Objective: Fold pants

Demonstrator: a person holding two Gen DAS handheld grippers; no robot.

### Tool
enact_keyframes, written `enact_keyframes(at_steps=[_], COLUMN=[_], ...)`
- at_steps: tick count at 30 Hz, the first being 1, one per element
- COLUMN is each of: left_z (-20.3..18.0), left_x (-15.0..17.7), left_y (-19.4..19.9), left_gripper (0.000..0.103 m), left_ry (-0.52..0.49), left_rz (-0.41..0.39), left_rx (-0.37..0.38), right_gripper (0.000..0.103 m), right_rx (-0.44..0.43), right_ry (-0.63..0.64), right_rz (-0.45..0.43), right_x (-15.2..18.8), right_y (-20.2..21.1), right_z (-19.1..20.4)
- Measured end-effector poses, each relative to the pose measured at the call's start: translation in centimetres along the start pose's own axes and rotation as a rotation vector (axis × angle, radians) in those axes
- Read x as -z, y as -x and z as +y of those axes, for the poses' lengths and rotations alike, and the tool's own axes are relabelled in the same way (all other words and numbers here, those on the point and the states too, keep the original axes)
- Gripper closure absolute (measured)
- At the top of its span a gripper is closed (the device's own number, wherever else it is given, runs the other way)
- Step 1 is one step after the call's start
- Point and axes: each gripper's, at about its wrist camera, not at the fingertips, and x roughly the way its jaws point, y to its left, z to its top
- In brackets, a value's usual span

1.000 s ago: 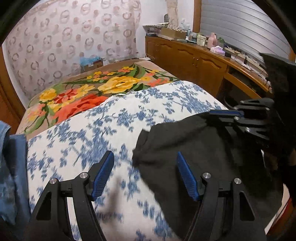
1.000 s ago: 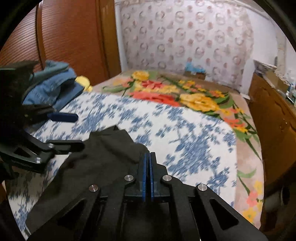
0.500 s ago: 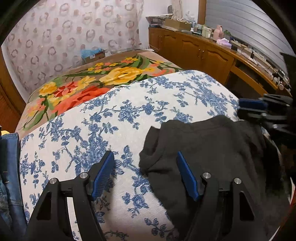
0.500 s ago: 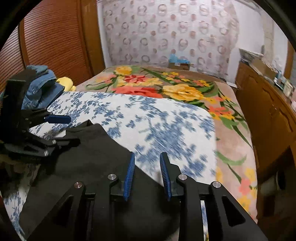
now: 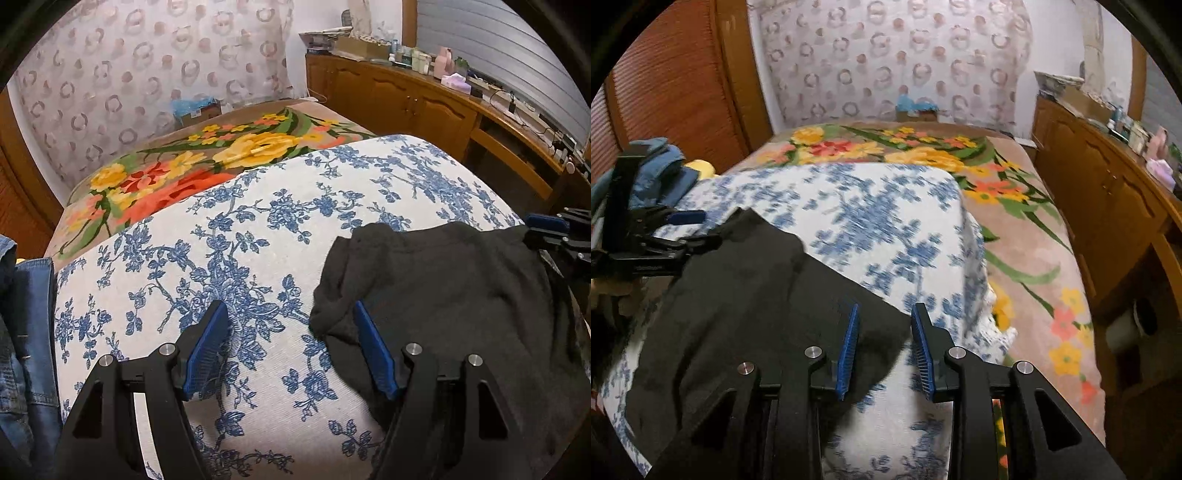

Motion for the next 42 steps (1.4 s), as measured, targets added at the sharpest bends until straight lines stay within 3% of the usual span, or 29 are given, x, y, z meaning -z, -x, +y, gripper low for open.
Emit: enact_keyframes(at_steps=[4, 5, 6, 11, 14, 19, 22, 24, 25, 30, 37, 40, 42], left_z=[0.4, 0.6, 0.7, 0.6, 0.4, -0.5, -0.8, -0.9, -0.8, 0.9, 1.4, 1.1, 0.7], left_x=[0.3, 0.5, 0.5, 0.3, -0.1, -1.0, -1.0, -0.8, -0.6, -0.6, -0.6, -0.2, 0.1], left_y=[0.2, 0.3, 0.3, 0.7, 1.3, 0.8, 0.0, -0.2, 0.0, 2.3, 1.6, 1.6, 1.9], left_gripper=[0.031, 0.031, 0.031, 0.031, 0.031, 0.050, 0.068, 0.091, 0.093, 0.096, 0.095, 0.089, 0.079], left_ry=[0.004, 0.010, 0.012, 0.020, 0.032, 0.022, 0.022, 0.022, 0.025, 0.073, 0.084, 0.087, 0.078], left_rz=[-0.004, -0.004, -0.004, -0.007, -0.035, -0.032, -0.010, -0.001, -0.007, -0.065, -0.032, -0.021, -0.018], left_rx=[-0.017, -0.016, -0.015, -0.015, 0.030, 0.095, 0.115, 0.139, 0.150, 0.139, 0.119, 0.105, 0.101], right_gripper=[0.076, 0.092, 0.096, 0.098, 0.097, 0.097, 0.097, 0.097, 0.097, 0.097, 0.097, 0.097, 0.097], right_rx=[-0.023, -0.035, -0.050, -0.024, -0.023, -0.022, -0.018, -0.019, -0.022, -0.038, -0.036, -0.028, -0.032], right_ry=[-0.007, -0.001, 0.008, 0.028, 0.029, 0.031, 0.040, 0.045, 0.046, 0.047, 0.068, 0.058, 0.051], right_rz=[-0.001, -0.007, -0.014, -0.047, -0.037, -0.018, -0.016, -0.019, -0.021, -0.061, -0.072, -0.050, -0.047], right_x=[0.0, -0.1, -0.1, -0.4, -0.4, 0.0, -0.2, -0.3, -0.3, -0.6, -1.3, -1.3, -1.4], right_y=[0.1, 0.1, 0.2, 0.1, -0.3, -0.9, -0.8, -0.7, -0.6, 0.3, -0.6, -1.3, -1.2], right_z=[-0.3, -0.3, -0.3, 0.1, 0.0, -0.2, 0.0, 0.0, 0.0, 0.1, 0.9, 0.7, 0.7])
